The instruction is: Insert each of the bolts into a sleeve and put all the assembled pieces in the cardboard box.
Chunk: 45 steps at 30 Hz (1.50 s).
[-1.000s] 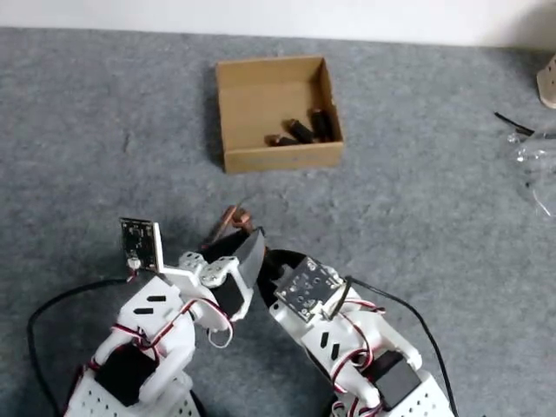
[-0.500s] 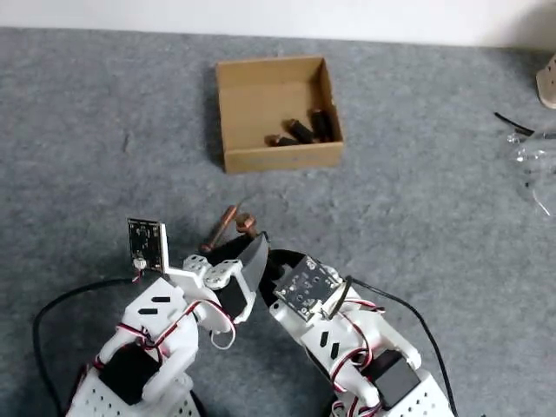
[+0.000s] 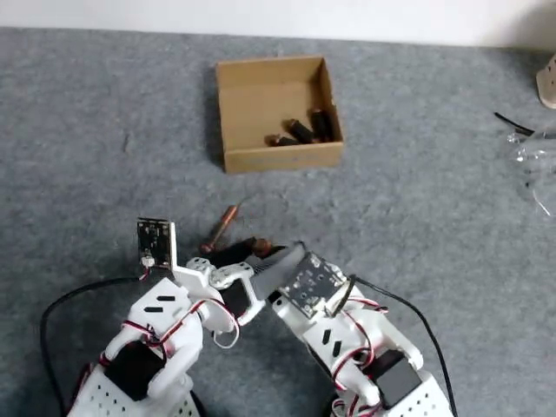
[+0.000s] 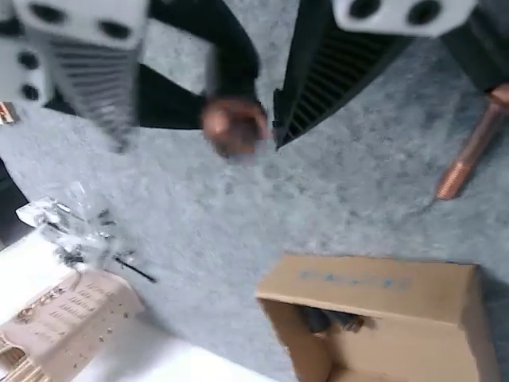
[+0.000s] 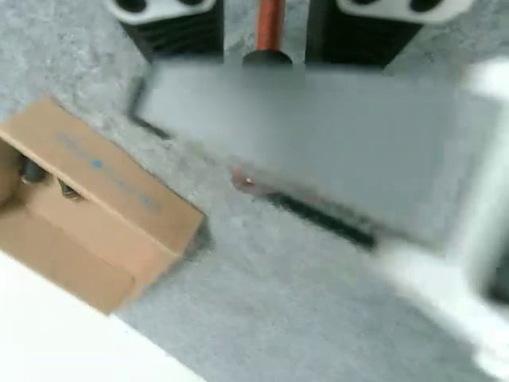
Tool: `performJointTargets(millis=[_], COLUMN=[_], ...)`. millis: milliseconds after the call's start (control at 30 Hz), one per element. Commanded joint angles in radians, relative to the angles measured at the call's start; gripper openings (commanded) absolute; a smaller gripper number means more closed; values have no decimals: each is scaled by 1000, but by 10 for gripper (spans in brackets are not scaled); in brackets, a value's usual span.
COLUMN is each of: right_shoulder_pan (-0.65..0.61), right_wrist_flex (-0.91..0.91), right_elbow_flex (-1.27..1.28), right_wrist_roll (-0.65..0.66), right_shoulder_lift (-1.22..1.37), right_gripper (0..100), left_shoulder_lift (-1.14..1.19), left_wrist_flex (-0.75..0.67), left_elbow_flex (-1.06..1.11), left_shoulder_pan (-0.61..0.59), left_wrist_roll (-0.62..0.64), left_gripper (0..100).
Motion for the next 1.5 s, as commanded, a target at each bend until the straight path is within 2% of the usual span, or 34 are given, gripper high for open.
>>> performJointTargets(millis=[0,100,267,367,500,667,767,833,967,1067,1233,1300,1367,1467], right_shoulder_pan=[30,35,35,48,96,116,114,114,140,188,231,234,234,234], right_wrist_flex=[-53,-48,-48,-47,-53,-53,-54,-82,-159,-214,-288,-305,-320,-351], right_elbow_flex=[-62,-58,-58,-35,-8,-4,16,33,87,114,173,193,213,242], right_wrist_roll=[-14,-14,-12,-12,-8,-12,-12,-12,-11,-12,-12,-12,-12,-12], right_shoulder_lift=[-18,-18,-18,-18,-18,-18,-18,-18,-18,-16,-16,-16,-16,-16], right_gripper=[5,5,5,5,5,5,5,5,5,5,5,5,5,5], left_shoulder_lift=[-1,-1,-1,-1,-1,-1,-1,-1,-1,-1,2,4,7,4], left_wrist_flex=[-6,-8,-43,-84,-115,-157,-158,-158,-158,-157,-158,-155,-152,-123], left_elbow_flex=[-7,-7,-8,-7,-8,-8,-1,1,4,25,47,47,48,73], left_shoulder_pan=[-16,-28,-148,-240,-337,-499,-521,-521,-526,-526,-526,-524,-524,-524], left_wrist_roll=[8,8,12,89,112,209,204,163,29,-44,-52,-103,-216,-480], left_gripper=[444,405,377,371,372,372,344,262,15,29,5,5,5,5])
